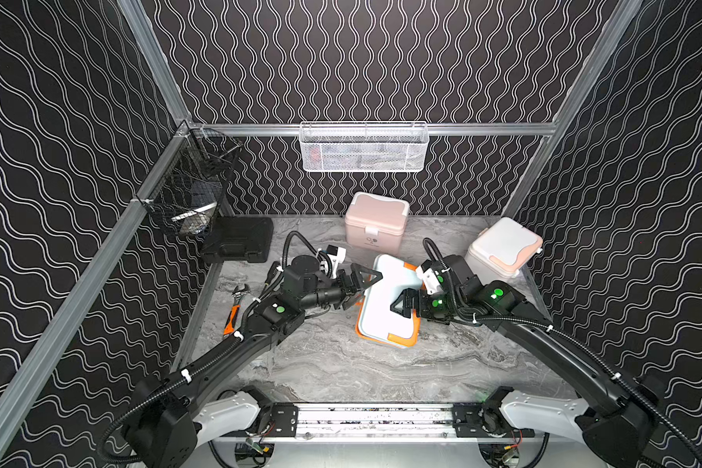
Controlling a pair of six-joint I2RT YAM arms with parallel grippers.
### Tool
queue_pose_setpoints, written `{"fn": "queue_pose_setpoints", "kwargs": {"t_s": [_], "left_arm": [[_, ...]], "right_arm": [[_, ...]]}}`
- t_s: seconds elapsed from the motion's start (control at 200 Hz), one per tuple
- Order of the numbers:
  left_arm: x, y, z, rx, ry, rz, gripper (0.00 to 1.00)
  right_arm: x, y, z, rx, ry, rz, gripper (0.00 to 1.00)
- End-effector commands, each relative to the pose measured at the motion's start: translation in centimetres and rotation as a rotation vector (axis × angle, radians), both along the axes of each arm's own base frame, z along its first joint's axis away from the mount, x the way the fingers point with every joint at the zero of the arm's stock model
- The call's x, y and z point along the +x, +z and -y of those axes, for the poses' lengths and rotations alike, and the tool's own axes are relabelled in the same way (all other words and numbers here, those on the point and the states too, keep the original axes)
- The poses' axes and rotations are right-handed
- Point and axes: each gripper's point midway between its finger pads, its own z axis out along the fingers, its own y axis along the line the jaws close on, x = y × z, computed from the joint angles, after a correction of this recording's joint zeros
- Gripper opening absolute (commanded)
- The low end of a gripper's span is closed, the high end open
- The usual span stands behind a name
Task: Open first aid kits and take out gauze
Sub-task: Open the lid of the first aid kit.
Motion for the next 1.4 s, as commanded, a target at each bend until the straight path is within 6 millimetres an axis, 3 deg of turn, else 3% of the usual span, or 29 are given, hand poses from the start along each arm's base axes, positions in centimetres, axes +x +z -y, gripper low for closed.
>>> {"fn": "queue_pose_setpoints", "kwargs": {"t_s": [0.0,0.155,0.275,0.545,0.686,0.701,0.746,0.961,1.191,1.396], "left_arm": [[-1.2,3.3,1.7,-0.096,-0.095,0.079,0.98],[-1.5,2.6,2.3,-0.083,-0.098,0.071,0.98],[-1.5,2.3,2.3,-0.072,-0.091,0.067,0.98],[-1.3,3.5,2.9,-0.006,-0.087,0.107,0.98],[0.0,4.8,4.0,0.030,-0.106,0.138,0.98],[0.2,4.9,4.1,0.036,-0.107,0.142,0.98],[0.8,5.1,4.4,0.056,-0.109,0.154,0.98],[3.3,4.8,6.4,0.121,-0.138,0.171,0.98],[5.7,3.1,7.5,0.186,-0.171,0.157,0.99],[6.5,2.5,5.3,0.288,-0.158,0.170,0.99]], "right_arm": [[1.3,-0.6,-1.1,0.080,0.006,0.009,1.00],[1.8,-1.5,-0.3,0.104,-0.008,-0.018,1.00],[2.6,-1.4,1.6,0.090,-0.050,-0.028,1.00],[3.6,3.0,3.8,0.117,-0.092,0.068,1.00],[3.6,4.8,4.4,0.114,-0.109,0.117,1.00],[3.8,5.9,4.5,0.122,-0.112,0.144,1.00],[3.9,6.7,4.9,0.114,-0.127,0.172,1.00],[3.7,9.4,7.0,0.058,-0.193,0.269,1.00],[3.0,10.2,6.8,0.075,-0.164,0.276,1.00],[2.6,9.9,6.3,0.080,-0.127,0.251,1.00]]}}
